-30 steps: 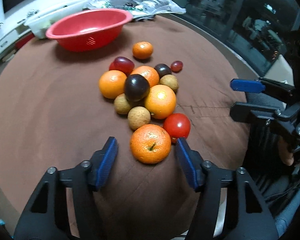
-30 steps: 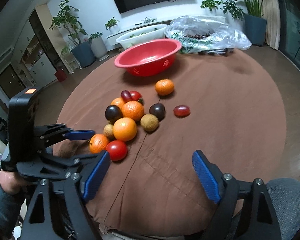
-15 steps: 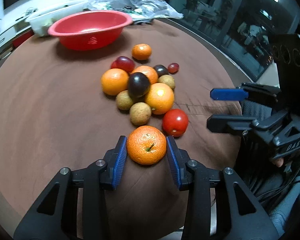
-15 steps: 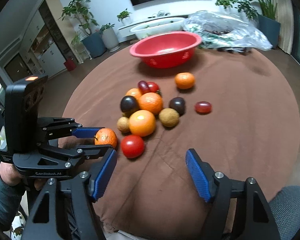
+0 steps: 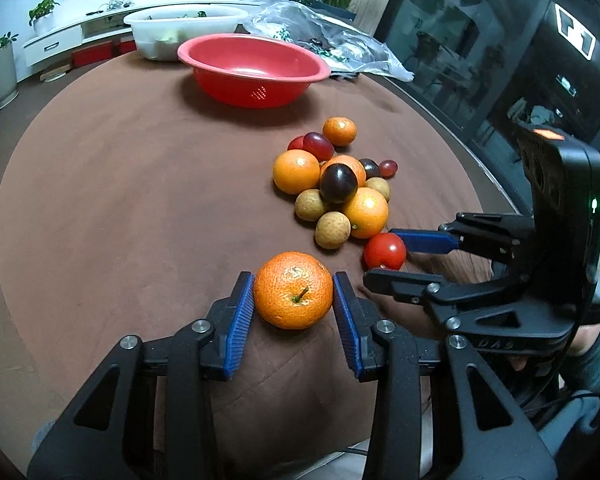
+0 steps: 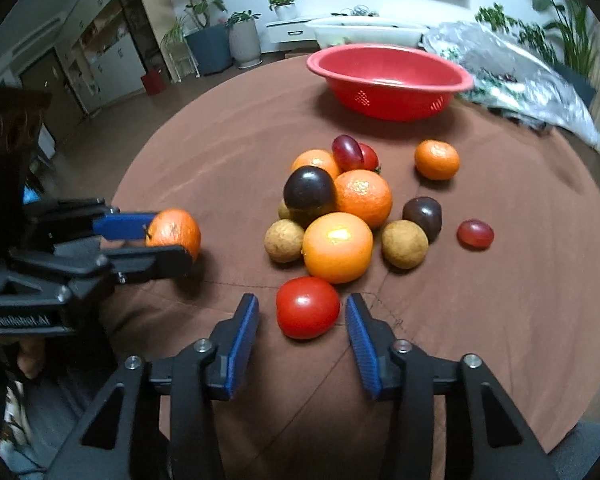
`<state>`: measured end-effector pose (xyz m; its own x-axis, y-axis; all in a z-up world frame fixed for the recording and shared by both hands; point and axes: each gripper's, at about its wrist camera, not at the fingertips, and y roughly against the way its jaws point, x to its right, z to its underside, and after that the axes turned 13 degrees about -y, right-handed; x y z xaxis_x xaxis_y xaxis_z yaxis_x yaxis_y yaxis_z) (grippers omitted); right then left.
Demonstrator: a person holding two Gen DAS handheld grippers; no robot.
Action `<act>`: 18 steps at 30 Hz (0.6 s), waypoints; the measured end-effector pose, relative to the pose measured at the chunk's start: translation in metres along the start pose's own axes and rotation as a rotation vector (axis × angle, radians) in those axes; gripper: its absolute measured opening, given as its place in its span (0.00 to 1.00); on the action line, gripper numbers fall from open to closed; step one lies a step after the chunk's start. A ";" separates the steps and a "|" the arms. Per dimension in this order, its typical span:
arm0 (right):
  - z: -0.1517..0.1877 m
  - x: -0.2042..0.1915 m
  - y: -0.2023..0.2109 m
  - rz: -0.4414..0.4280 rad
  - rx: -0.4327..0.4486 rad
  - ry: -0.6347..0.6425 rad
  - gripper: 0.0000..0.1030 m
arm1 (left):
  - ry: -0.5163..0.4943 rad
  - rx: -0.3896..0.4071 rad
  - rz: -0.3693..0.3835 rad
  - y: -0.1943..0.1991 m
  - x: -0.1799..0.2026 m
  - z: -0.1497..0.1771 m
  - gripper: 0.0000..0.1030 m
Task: Organize fruits
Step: 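Grasp the red tomato with the right gripper while the left gripper holds the tangerine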
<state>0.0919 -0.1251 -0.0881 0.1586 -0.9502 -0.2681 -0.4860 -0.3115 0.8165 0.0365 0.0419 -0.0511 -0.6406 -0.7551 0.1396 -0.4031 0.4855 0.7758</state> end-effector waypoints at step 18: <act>-0.026 0.052 0.037 -0.127 0.038 -0.180 0.34 | 0.010 0.058 -0.021 0.003 -0.016 -0.043 0.36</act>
<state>0.1049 -0.1858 -0.0583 0.0667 -0.8869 -0.4572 -0.5040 -0.4254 0.7517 0.0737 0.0367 -0.0253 -0.6251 -0.7696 0.1300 -0.4536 0.4938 0.7419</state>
